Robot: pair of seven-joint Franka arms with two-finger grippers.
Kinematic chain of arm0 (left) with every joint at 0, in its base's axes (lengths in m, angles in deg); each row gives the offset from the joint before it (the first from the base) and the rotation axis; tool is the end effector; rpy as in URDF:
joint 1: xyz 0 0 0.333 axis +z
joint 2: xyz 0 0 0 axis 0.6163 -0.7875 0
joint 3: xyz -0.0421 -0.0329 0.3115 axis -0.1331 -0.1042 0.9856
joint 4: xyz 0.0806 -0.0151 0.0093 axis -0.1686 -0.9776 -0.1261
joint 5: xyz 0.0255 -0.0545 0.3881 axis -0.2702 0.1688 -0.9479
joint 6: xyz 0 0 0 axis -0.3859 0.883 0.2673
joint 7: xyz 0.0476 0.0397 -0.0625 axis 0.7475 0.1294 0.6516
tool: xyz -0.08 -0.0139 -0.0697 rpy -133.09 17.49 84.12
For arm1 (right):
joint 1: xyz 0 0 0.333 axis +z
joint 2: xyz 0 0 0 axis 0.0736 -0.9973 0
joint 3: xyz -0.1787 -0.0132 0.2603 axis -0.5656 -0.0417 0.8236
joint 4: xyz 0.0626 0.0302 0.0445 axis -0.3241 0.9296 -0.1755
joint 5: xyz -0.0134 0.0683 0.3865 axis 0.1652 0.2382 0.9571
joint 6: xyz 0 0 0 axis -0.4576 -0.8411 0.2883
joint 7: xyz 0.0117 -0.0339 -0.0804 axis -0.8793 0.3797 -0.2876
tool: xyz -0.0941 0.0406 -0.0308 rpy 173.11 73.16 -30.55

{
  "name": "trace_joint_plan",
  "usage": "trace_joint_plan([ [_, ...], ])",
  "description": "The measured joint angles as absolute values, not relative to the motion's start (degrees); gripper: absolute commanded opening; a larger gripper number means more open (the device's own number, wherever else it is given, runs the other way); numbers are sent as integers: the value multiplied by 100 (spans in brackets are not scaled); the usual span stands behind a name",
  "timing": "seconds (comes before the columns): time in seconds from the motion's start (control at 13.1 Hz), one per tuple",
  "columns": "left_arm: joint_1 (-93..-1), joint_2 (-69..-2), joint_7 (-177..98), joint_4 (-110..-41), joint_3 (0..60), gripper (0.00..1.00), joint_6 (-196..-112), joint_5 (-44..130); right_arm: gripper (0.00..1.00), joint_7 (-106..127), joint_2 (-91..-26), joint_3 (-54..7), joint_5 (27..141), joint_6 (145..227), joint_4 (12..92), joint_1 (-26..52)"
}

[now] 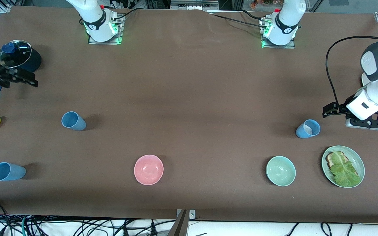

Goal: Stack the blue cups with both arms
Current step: 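Reach the left gripper to a cup while the right gripper reaches another, then grasp the tissue cup with the left gripper while the right gripper grasps another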

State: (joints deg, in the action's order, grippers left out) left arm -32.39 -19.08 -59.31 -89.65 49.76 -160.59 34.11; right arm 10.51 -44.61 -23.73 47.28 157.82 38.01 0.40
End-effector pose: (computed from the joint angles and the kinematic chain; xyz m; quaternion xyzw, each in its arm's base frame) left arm 0.5855 0.0730 0.3880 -0.9986 0.0516 -0.0073 0.0006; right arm 0.5987 -0.0056 0.5621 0.9972 0.0335 -0.0673 0.0013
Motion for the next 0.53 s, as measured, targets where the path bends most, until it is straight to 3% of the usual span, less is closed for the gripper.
trace_joint_plan([
  [0.15, -3218, -1909, -5945, -9239, 4977, 99, -16427, 3410, 56, 962, -4877, -2361, 4728, 15998, 3766, 47],
  [0.23, -3205, -1909, -5957, -9354, 4977, 99, -16594, 3410, 52, 915, -5030, -2362, 4728, 16054, 3742, 47],
  [0.53, -3196, -1959, -5980, -9556, 4977, 99, -17019, 3410, 50, 604, -5338, -2382, 4728, 16412, 3711, 31],
])
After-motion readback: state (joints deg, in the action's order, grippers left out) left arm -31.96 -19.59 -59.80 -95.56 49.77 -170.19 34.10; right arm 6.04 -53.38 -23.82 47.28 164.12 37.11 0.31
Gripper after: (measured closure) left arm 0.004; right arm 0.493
